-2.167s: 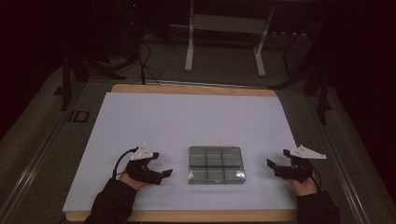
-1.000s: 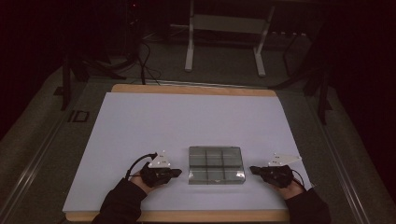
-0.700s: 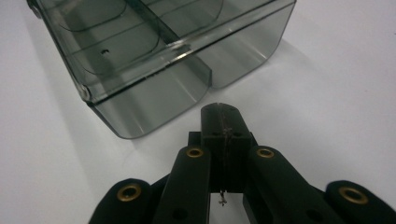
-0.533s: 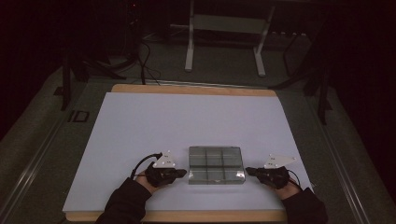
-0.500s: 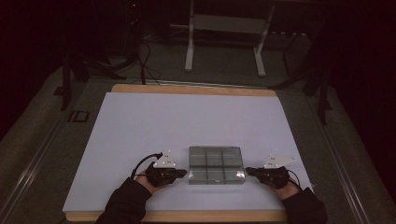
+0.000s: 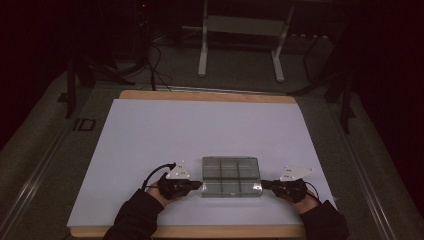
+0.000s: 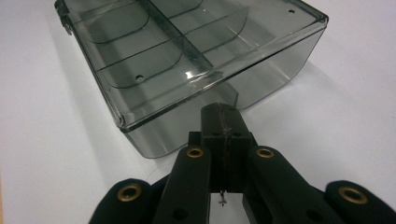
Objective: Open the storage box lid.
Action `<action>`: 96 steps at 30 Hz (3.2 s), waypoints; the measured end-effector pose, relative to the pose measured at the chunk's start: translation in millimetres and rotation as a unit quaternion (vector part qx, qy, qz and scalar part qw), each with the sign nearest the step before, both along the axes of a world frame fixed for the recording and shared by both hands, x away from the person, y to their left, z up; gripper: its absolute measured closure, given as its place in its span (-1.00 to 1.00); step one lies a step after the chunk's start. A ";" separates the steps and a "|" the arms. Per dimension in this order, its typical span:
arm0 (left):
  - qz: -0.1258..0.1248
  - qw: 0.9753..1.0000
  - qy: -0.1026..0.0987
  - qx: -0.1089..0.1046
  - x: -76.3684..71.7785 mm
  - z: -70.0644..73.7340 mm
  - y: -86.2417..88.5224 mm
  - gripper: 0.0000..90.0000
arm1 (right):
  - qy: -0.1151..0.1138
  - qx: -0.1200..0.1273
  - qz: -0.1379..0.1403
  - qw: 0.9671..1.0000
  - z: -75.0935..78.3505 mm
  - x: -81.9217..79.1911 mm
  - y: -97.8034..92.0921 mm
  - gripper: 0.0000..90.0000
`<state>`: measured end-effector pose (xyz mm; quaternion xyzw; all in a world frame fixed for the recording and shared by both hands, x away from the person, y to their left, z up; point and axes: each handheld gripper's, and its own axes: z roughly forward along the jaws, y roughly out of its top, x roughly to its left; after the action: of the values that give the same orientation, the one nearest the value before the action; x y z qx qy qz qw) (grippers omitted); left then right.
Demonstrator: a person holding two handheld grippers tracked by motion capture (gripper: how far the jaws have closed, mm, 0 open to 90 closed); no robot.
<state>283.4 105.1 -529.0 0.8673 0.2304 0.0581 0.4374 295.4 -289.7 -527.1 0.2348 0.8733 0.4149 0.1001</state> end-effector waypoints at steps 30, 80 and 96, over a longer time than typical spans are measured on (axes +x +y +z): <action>0.015 1.000 -0.007 -0.027 -2.5 10.5 -0.8 0.96 | 0.001 0.039 -0.007 0.999 12.7 2.4 -2.5 0.83; 0.094 0.988 -0.088 -0.084 33.5 36.4 -14.3 0.47 | -0.078 0.072 -0.042 0.993 52.2 30.8 10.9 0.51; 0.132 0.983 -0.096 -0.086 48.3 36.3 -23.7 0.58 | -0.092 0.077 -0.066 0.991 59.9 45.6 17.0 0.70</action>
<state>331.8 81.4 -492.7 0.7789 0.3036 0.1785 0.5189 341.0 -272.8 -467.2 0.2598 0.8085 0.4932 0.1887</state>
